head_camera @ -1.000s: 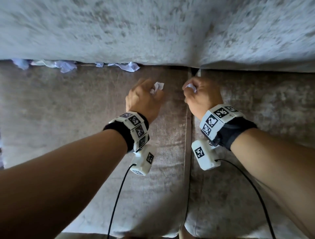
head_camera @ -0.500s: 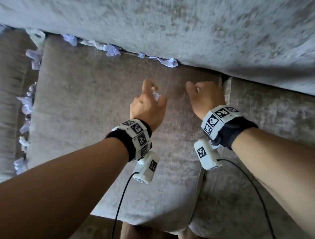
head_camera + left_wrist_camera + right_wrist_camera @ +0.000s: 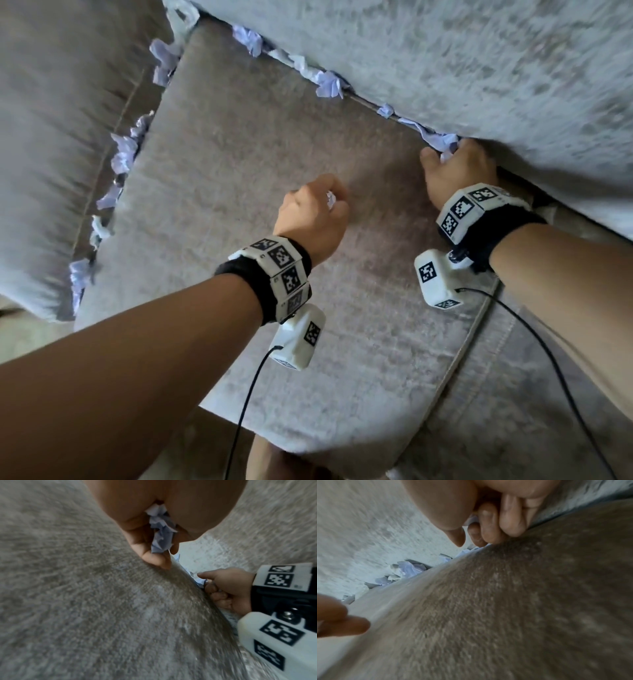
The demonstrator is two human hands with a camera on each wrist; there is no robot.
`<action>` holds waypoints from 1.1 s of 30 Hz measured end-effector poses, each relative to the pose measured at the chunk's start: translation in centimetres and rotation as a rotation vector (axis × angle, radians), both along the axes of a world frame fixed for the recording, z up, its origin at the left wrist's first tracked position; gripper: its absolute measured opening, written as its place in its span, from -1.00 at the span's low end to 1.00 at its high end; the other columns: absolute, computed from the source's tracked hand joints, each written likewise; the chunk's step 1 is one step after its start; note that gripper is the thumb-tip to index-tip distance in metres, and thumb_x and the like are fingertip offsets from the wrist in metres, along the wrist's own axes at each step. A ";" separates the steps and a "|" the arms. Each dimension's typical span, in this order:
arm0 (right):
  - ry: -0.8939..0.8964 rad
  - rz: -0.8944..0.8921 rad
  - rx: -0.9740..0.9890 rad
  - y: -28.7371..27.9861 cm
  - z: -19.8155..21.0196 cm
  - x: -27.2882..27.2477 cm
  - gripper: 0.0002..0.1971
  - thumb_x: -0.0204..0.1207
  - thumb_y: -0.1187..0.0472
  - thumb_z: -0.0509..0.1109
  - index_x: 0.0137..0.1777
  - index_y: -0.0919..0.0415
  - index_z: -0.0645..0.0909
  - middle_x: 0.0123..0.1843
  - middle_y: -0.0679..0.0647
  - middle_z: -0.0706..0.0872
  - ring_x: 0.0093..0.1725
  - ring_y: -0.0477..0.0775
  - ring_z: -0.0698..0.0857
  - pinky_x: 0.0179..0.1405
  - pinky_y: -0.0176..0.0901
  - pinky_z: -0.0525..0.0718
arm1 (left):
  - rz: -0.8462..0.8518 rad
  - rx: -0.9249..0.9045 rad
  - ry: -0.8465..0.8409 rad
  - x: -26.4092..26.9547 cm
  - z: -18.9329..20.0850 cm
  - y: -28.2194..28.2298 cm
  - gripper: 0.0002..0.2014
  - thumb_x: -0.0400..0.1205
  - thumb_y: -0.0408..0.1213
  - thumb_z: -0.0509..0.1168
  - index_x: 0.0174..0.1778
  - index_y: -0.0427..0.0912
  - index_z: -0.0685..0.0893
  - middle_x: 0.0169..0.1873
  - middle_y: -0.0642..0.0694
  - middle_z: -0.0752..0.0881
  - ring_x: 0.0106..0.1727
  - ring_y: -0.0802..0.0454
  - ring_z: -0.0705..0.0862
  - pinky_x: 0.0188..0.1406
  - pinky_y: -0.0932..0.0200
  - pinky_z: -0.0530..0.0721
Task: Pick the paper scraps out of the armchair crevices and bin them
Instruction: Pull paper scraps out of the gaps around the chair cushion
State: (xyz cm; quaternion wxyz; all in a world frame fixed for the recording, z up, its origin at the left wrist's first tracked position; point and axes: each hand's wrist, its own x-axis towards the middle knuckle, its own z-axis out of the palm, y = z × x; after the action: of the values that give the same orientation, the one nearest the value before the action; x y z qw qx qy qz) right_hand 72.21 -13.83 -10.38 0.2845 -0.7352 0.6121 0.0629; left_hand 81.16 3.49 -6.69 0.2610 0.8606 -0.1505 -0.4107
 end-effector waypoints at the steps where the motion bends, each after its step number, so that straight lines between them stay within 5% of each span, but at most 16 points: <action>1: 0.019 -0.008 -0.008 -0.1 -0.3 0.3 -0.50 0.53 -0.08 0.26 0.24 0.35 0.55 0.25 0.34 0.65 0.22 0.36 0.62 0.06 0.03 0.56 | 0.009 0.004 -0.014 0.3 -0.2 0.4 -0.82 0.51 -0.20 0.18 -0.14 0.14 0.67 -0.17 -0.07 0.76 -0.13 -0.15 0.71 -0.19 0.04 0.73; 6: 0.114 -0.076 0.001 -0.4 -1.0 1.4 -0.45 0.61 -0.10 0.18 0.39 0.36 0.44 0.41 0.35 0.54 0.37 0.38 0.53 0.21 0.08 0.51 | 0.034 -0.002 -0.015 1.2 -0.9 1.8 -0.79 0.51 -0.22 0.17 -0.15 0.17 0.67 -0.13 -0.02 0.74 -0.12 -0.13 0.70 -0.24 0.10 0.66; 12: 0.099 -0.148 0.020 -1.0 -0.9 1.4 -0.56 0.59 0.03 0.11 0.34 0.15 0.61 0.36 0.15 0.66 0.34 0.22 0.63 0.30 0.02 0.53 | 0.045 -0.005 -0.038 1.0 -0.8 2.1 -0.78 0.52 -0.25 0.17 -0.17 0.15 0.68 -0.06 0.05 0.74 -0.25 -0.08 0.69 -0.28 0.04 0.72; 15: 0.045 -0.109 0.032 -0.9 0.2 1.0 -0.65 0.61 0.14 0.16 0.23 0.27 0.65 0.30 0.26 0.68 0.31 0.28 0.63 0.18 -0.06 0.56 | 0.027 -0.011 -0.059 0.8 -0.6 1.7 -0.78 0.54 -0.28 0.18 -0.18 0.14 0.68 0.00 0.03 0.73 -0.32 -0.06 0.63 -0.34 0.11 0.65; 18: 0.000 -0.065 0.004 -0.6 0.8 0.2 -0.69 0.60 0.17 0.19 0.12 0.35 0.68 0.21 0.36 0.70 0.22 0.36 0.65 0.05 -0.04 0.56 | 0.000 -0.012 -0.072 0.4 -0.2 1.0 -0.79 0.58 -0.28 0.20 -0.12 0.12 0.69 0.04 0.02 0.73 -0.13 -0.07 0.69 -0.13 0.04 0.73; 19: -0.040 -0.009 -0.075 -0.3 0.4 -0.5 -0.74 0.57 0.21 0.25 0.05 0.36 0.69 0.10 0.38 0.73 0.10 0.37 0.69 -0.07 -0.03 0.60 | -0.010 -0.011 -0.078 0.3 -0.1 0.5 -0.80 0.60 -0.28 0.21 -0.10 0.11 0.70 0.04 0.02 0.74 -0.03 -0.05 0.69 -0.03 0.04 0.72; 21: -0.037 0.044 0.106 -0.3 1.4 -1.4 -0.93 0.34 0.32 0.43 -0.26 0.34 0.70 -0.32 0.37 0.71 -0.35 0.32 0.72 -0.53 -0.10 0.58 | -0.028 -0.014 -0.093 -0.1 -0.1 -0.5 -0.80 0.60 -0.28 0.21 -0.10 0.10 0.70 0.02 0.02 0.75 0.06 -0.04 0.68 0.04 0.07 0.70; 22: -0.018 0.096 -0.022 -0.8 1.4 -2.2 -0.92 0.29 0.32 0.42 -0.35 0.33 0.70 -0.42 0.33 0.68 -0.46 0.29 0.68 -0.65 -0.18 0.51 | -0.039 -0.015 -0.099 -0.3 0.0 -1.1 -0.80 0.60 -0.28 0.21 -0.13 0.11 0.69 0.00 0.01 0.75 0.06 -0.05 0.69 0.02 0.07 0.70; 26: -0.114 0.022 0.008 -0.2 1.6 -4.9 -0.72 0.57 0.16 0.24 0.02 0.22 0.78 0.04 0.28 0.78 0.06 0.29 0.71 -0.28 -0.21 0.34 | -0.081 -0.002 -0.114 -1.4 -0.1 -3.5 -0.77 0.59 -0.27 0.21 -0.27 0.17 0.63 -0.05 0.00 0.74 -0.01 -0.09 0.69 -0.07 0.05 0.71; 29: -0.144 -0.052 0.051 -0.6 1.0 -6.9 -0.74 0.50 0.12 0.29 -0.32 0.21 0.69 -0.33 0.12 0.75 -0.19 0.18 0.71 -0.41 -0.24 0.37 | -0.122 0.021 -0.138 -2.1 -0.3 -5.0 -0.80 0.58 -0.26 0.20 -0.22 0.13 0.66 -0.07 0.01 0.74 0.01 -0.11 0.69 -0.03 0.03 0.71; 31: -0.175 -0.124 0.064 -0.4 1.0 -7.7 -0.63 0.44 0.16 0.33 -0.58 0.22 0.44 -0.61 0.06 0.49 -0.41 0.12 0.55 -0.59 -0.21 0.29 | -0.130 0.043 -0.168 -2.2 -0.5 -5.8 -0.84 0.58 -0.20 0.21 -0.17 0.13 0.67 -0.08 0.01 0.74 -0.01 -0.13 0.70 0.00 -0.01 0.73; 33: -0.205 -0.158 0.055 -0.3 1.2 -8.2 -0.67 0.37 0.18 0.36 -0.59 0.26 0.48 -0.64 0.09 0.49 -0.47 0.10 0.52 -0.60 -0.20 0.32 | -0.112 0.042 -0.193 -2.2 -0.6 -6.6 -0.87 0.61 -0.08 0.23 -0.05 0.18 0.68 0.04 -0.01 0.76 0.05 -0.14 0.71 0.07 -0.03 0.73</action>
State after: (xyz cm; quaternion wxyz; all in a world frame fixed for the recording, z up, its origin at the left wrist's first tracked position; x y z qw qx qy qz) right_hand 64.06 -14.18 -9.18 0.3698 -0.6790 0.6339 -0.0185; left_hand 78.96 -3.14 -7.29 0.2040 0.8916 -0.2142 -0.3428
